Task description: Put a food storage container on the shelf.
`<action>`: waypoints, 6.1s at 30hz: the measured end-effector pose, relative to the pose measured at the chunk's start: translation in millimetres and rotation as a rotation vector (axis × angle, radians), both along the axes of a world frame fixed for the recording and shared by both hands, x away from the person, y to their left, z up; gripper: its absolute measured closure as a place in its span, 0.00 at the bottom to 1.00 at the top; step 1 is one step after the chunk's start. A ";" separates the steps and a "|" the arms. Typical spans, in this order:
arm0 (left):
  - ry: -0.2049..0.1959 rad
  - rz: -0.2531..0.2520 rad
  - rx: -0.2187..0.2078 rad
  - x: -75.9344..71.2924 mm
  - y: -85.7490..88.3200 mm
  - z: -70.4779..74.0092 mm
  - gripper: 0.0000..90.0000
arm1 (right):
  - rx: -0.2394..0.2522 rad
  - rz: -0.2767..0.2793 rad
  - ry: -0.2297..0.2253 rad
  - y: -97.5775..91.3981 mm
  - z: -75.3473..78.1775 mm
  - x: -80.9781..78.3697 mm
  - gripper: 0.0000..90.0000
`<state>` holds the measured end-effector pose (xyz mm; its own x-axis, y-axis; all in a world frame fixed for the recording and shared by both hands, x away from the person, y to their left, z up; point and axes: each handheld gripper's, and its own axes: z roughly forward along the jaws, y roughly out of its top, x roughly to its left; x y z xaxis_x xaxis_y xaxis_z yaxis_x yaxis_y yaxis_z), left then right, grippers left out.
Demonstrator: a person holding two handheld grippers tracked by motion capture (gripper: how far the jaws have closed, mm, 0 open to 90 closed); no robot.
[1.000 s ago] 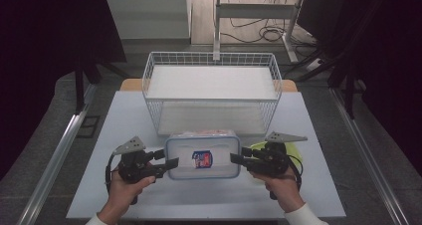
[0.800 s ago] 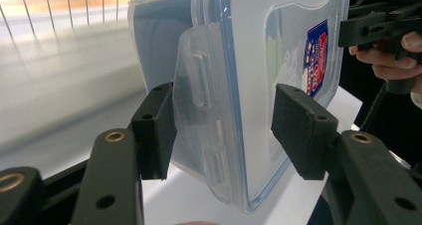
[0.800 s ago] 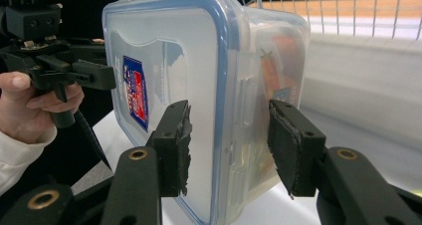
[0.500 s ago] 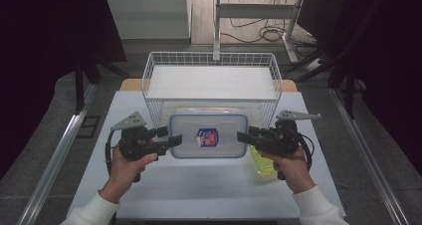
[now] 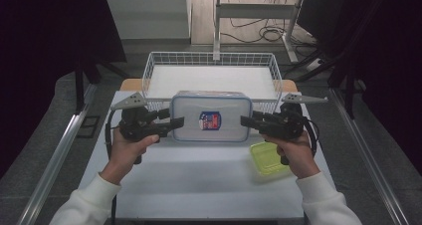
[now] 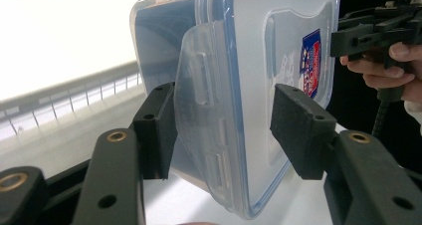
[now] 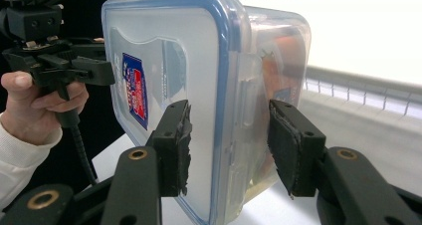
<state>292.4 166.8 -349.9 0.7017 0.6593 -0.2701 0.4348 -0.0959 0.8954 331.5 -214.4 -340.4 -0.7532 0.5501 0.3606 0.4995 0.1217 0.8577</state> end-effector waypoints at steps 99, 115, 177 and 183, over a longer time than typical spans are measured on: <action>0.115 0.086 -0.104 100.3 14.0 34.6 0.97 | 0.054 -0.176 0.144 -7.7 35.0 108.3 0.54; 0.171 0.022 0.006 99.4 -11.5 0.4 1.00 | 0.050 -0.130 0.130 -14.9 25.1 85.9 0.51; 0.283 0.027 0.072 -16.7 22.1 -105.4 0.32 | -0.197 -0.033 0.130 -41.3 -88.4 -10.3 0.46; 0.303 0.033 0.085 -19.7 23.4 -114.1 0.32 | -0.219 -0.035 0.143 -42.8 -94.8 -12.5 0.46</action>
